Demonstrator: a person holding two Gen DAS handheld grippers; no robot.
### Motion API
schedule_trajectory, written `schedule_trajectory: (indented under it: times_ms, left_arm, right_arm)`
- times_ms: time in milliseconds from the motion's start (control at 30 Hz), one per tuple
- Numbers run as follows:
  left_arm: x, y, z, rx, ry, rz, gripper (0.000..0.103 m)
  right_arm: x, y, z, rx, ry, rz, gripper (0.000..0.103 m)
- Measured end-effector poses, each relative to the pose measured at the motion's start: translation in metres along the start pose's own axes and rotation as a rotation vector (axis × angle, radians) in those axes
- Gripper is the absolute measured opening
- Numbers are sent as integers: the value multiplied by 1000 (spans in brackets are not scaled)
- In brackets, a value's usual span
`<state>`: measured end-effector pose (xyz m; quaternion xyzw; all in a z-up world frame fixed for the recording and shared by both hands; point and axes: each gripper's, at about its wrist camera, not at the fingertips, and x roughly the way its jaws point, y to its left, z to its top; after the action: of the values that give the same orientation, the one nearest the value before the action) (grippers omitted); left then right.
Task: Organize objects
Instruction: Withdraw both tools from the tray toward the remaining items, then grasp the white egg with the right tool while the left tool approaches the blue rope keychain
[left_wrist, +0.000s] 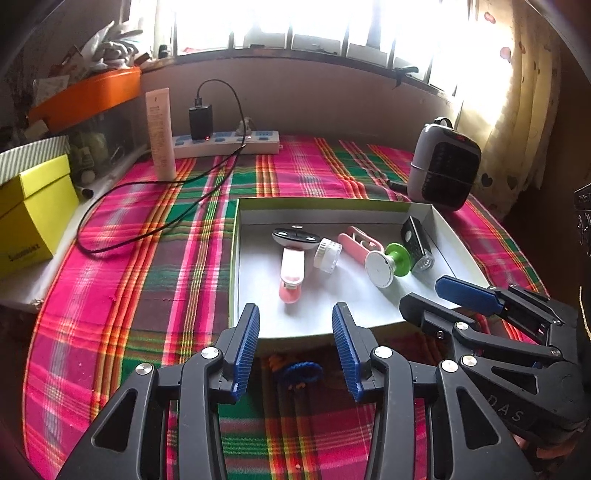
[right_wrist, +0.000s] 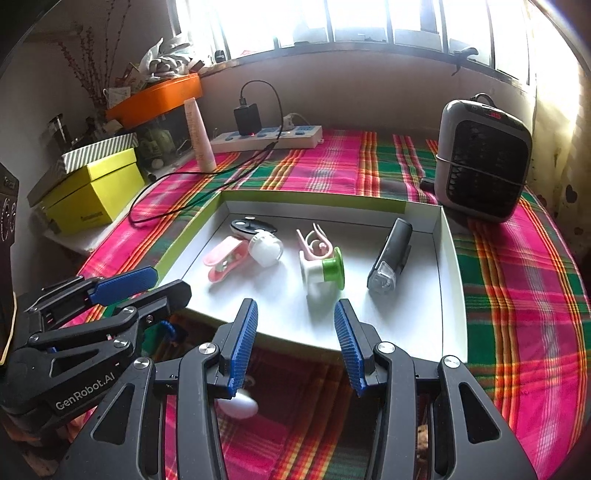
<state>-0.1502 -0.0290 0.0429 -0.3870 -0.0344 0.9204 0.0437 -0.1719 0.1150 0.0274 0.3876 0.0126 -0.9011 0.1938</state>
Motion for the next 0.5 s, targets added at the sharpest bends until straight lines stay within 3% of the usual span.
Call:
schedule_trajectory:
  times_ms: [500]
  left_arm:
    - [-25, 6, -29, -21, -18, 3, 40]
  right_arm:
    - [-26, 6, -21, -7, -34, 6, 45]
